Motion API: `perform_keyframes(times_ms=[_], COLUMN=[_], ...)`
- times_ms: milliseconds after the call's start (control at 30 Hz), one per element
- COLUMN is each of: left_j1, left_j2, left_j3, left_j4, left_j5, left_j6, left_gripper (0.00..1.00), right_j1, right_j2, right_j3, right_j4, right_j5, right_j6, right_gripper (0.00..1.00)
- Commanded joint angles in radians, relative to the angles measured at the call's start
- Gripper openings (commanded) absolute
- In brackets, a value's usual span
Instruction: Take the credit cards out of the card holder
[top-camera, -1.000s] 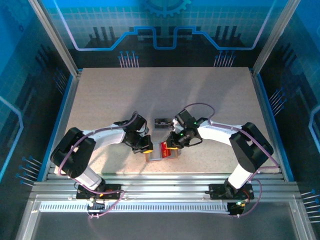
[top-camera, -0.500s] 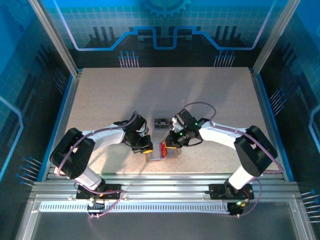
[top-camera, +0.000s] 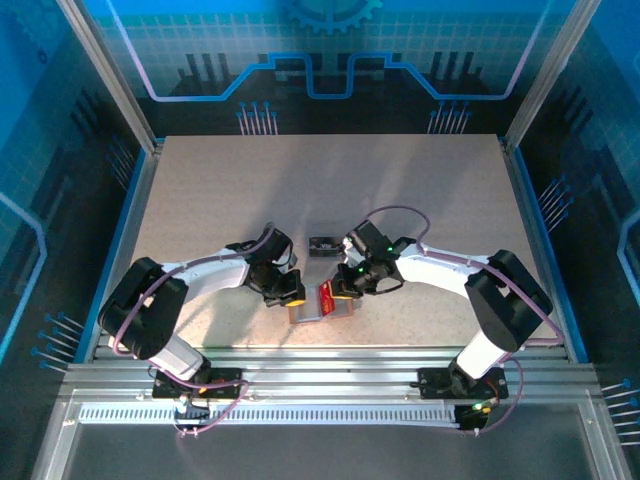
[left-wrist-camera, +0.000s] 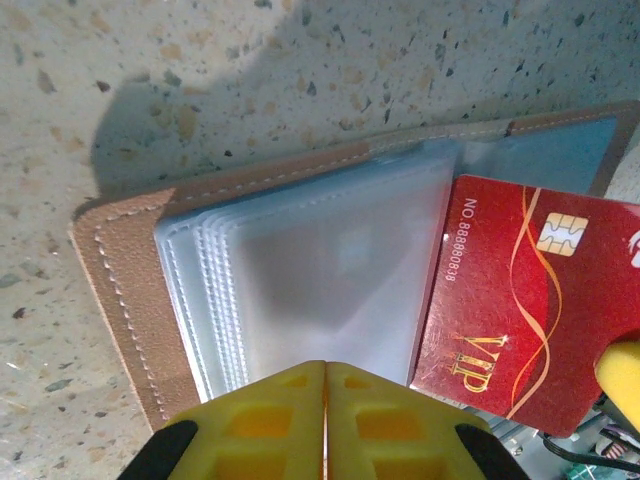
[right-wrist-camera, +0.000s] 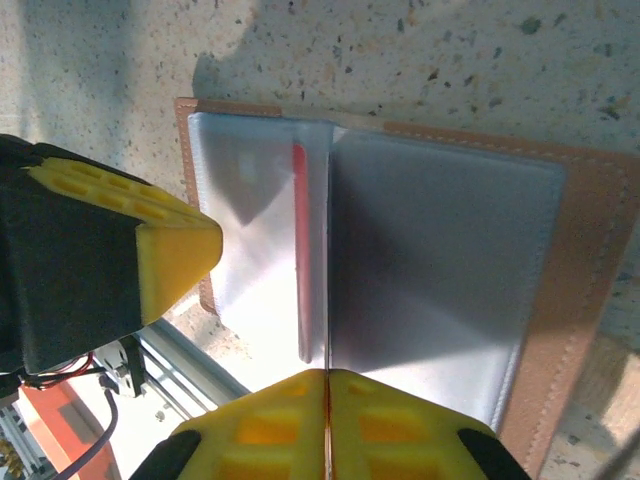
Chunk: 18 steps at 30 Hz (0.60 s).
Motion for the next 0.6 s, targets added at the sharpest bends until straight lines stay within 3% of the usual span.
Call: perform_keyframes(times_ms=[0, 300, 567], left_j1=[-0.006, -0.006, -0.007], left_j2=[-0.029, -0.036, -0.037], left_j3=[0.003, 0.007, 0.020], left_j4=[-0.029, -0.039, -0.050], left_j5=[-0.011, -0.013, -0.007], left_j6=[0.010, 0.011, 0.016], left_gripper=[0.08, 0.08, 0.08], right_j1=[0.012, 0.012, 0.012], right_j2=[0.017, 0.032, 0.010], right_j3=[0.016, 0.028, 0.032], right_j4=[-0.038, -0.029, -0.056], right_j5=[0.020, 0.009, 0.026], right_j6=[-0.012, -0.012, -0.021], right_gripper=[0.09, 0.12, 0.05])
